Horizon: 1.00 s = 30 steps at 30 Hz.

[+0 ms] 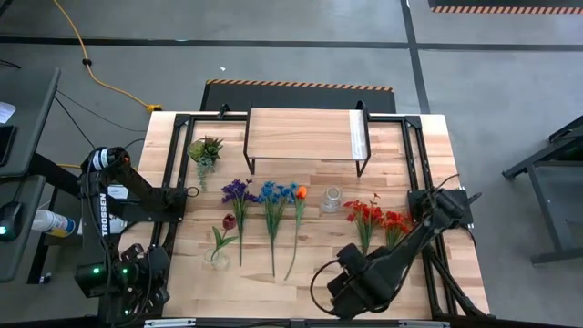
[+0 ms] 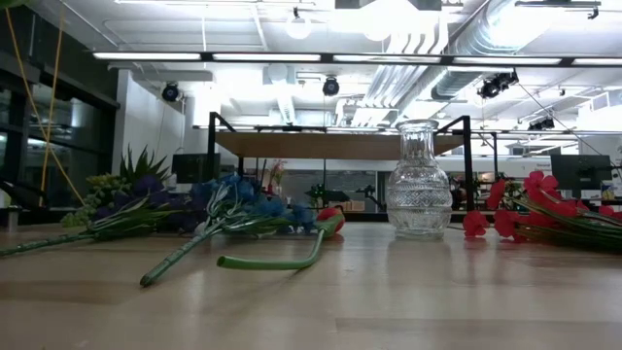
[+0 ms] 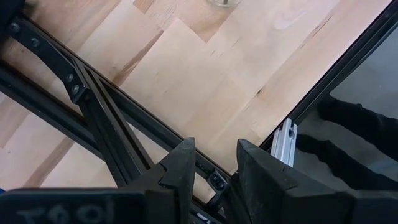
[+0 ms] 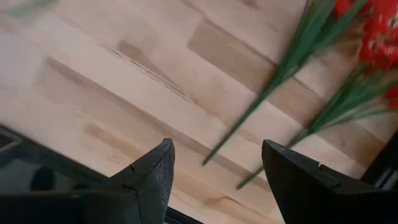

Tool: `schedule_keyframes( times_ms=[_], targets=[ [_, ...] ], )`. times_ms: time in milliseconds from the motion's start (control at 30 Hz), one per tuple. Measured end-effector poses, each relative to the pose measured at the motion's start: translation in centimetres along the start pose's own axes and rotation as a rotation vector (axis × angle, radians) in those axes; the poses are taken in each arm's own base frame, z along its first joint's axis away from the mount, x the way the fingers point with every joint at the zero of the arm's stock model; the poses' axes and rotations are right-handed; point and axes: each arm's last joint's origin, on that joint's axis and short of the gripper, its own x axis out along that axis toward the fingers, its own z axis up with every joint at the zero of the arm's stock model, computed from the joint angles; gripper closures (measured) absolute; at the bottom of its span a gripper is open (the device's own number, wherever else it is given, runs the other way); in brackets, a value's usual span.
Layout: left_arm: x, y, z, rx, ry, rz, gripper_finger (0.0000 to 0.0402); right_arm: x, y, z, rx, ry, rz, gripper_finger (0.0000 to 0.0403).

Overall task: Pick and place flowers into a vace then onto a shelf
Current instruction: Put the right orange flowers into the bottom transparent vase

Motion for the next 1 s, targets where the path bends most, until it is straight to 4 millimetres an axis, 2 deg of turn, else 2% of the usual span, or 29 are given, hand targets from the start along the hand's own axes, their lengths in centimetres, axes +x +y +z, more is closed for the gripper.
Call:
schedule_keyframes(
  times_ms=[233, 333, 433, 567, 733, 867, 1000],
  targets=[
    [0.0, 0.0, 0.0, -0.001, 0.002, -0.004, 0.0250, -3.4, -2.8, 1.3, -0.043, -0.074, 0.107, 0.0172],
    [0.0, -0.1, 0.0, -0.002, 0.004, -0.008, 0.0250, -3.4, -5.4, 1.6, -0.026, -0.033, 0.082, 0.0172],
    [0.0, -0.2, -0.1, -0.005, 0.010, -0.019, 0.0250, -3.0, -9.0, 1.5, 0.006, 0.011, 0.045, 0.0172],
    [0.0, -0.2, -0.1, -0.013, 0.012, -0.021, 0.0250, -2.0, -13.3, 1.6, 0.038, 0.057, 0.041, 0.0172],
    [0.0, -0.2, -0.1, -0.033, 0.009, -0.026, 0.0250, 0.2, -16.4, 2.5, 0.083, 0.077, 0.141, 0.0172],
    [0.0, -0.2, -0.1, -0.071, 0.006, -0.028, 0.0250, 2.8, -17.3, 3.2, 0.134, 0.081, 0.219, 0.0171],
    [0.0, -0.3, -0.1, -0.097, 0.006, -0.028, 0.0250, 5.5, -16.9, 3.7, 0.181, 0.103, 0.297, 0.0171]
  ],
)
